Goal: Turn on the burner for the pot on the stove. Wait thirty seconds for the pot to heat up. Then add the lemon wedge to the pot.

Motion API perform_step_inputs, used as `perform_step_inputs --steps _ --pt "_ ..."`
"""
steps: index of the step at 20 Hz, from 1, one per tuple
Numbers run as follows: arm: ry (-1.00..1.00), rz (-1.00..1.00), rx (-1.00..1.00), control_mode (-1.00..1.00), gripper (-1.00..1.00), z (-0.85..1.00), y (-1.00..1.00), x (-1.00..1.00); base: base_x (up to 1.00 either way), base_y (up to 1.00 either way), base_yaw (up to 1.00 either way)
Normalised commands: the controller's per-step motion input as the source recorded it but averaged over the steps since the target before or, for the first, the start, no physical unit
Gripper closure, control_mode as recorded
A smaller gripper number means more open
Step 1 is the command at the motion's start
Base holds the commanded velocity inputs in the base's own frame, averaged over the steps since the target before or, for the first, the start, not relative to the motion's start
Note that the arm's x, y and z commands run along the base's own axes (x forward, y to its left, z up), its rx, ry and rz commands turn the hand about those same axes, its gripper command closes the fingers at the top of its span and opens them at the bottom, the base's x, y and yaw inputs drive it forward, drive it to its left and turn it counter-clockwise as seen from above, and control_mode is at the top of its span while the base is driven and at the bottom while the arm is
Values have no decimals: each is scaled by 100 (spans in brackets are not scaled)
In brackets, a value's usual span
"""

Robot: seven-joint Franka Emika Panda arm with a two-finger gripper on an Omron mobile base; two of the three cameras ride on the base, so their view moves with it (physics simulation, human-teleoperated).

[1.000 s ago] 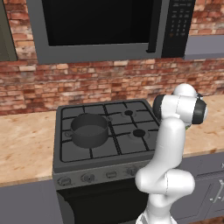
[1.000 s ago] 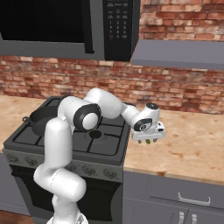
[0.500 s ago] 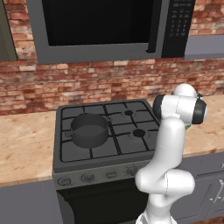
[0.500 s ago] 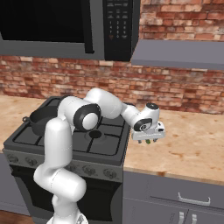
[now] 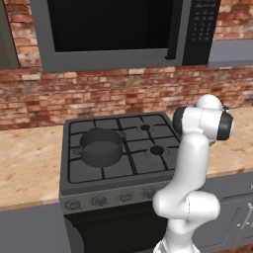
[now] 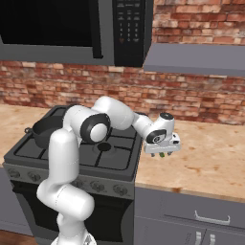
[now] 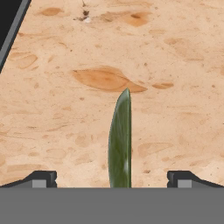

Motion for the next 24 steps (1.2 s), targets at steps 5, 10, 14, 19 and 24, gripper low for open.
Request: perform_step_inputs --steps 5,10,14,19,24 --pt "0 0 0 -100 -100 0 0 0 0 0 0" --pt "0 0 0 -100 -100 0 0 0 0 0 0" --pt "0 0 0 -100 -100 0 0 0 0 0 0" --pt "0 0 0 -100 -100 0 0 0 0 0 0" --pt "0 0 0 -100 -100 0 0 0 0 0 0"
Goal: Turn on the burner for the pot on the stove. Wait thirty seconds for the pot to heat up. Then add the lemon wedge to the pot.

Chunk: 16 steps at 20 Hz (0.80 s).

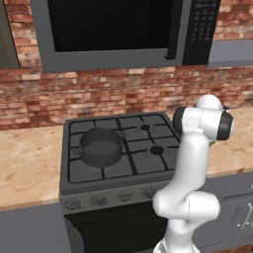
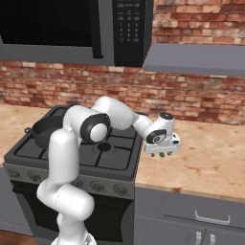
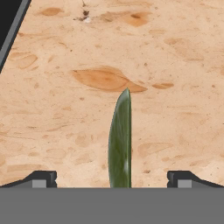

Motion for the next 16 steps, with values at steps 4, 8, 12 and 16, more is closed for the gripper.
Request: perform_step_inputs --steps 4,8,12,16 --pt "0 0 0 -100 -100 0 0 0 0 0 0" --pt "0 0 0 -100 -100 0 0 0 0 0 0" --pt "0 0 0 -100 -100 0 0 0 0 0 0" --pt "0 0 0 -100 -100 0 0 0 0 0 0"
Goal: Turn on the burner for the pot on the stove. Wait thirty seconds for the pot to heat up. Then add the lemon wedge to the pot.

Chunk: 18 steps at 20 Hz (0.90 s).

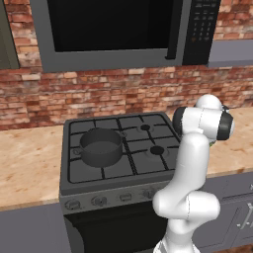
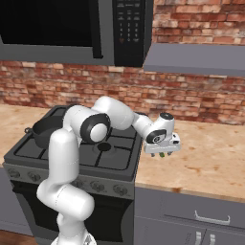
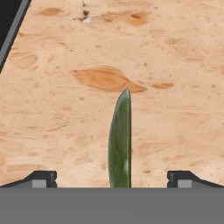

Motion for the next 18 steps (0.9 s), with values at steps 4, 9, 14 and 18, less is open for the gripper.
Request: perform_step_inputs --steps 4,9,14,18 --pt "0 0 0 -100 -100 0 0 0 0 0 0" --pt "0 0 0 -100 -100 0 0 0 0 0 0" --pt "0 0 0 -100 -100 0 0 0 0 0 0" --pt "0 0 0 -100 -100 0 0 0 0 0 0"
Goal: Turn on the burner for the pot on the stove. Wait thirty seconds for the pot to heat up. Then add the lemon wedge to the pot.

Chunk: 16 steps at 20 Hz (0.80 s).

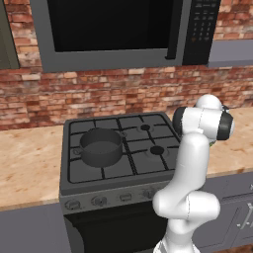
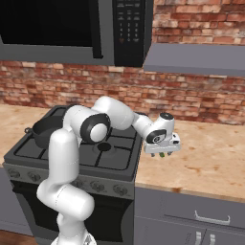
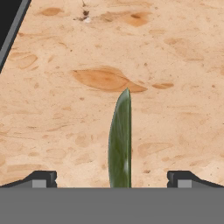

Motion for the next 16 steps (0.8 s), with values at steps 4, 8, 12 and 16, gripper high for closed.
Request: perform_step_inputs --steps 4,8,12,16 --pt "0 0 0 -100 -100 0 0 0 0 0 0" --pt "0 0 0 -100 -100 0 0 0 0 0 0" --pt "0 0 0 -100 -100 0 0 0 0 0 0" --pt "0 0 0 -100 -100 0 0 0 0 0 0"
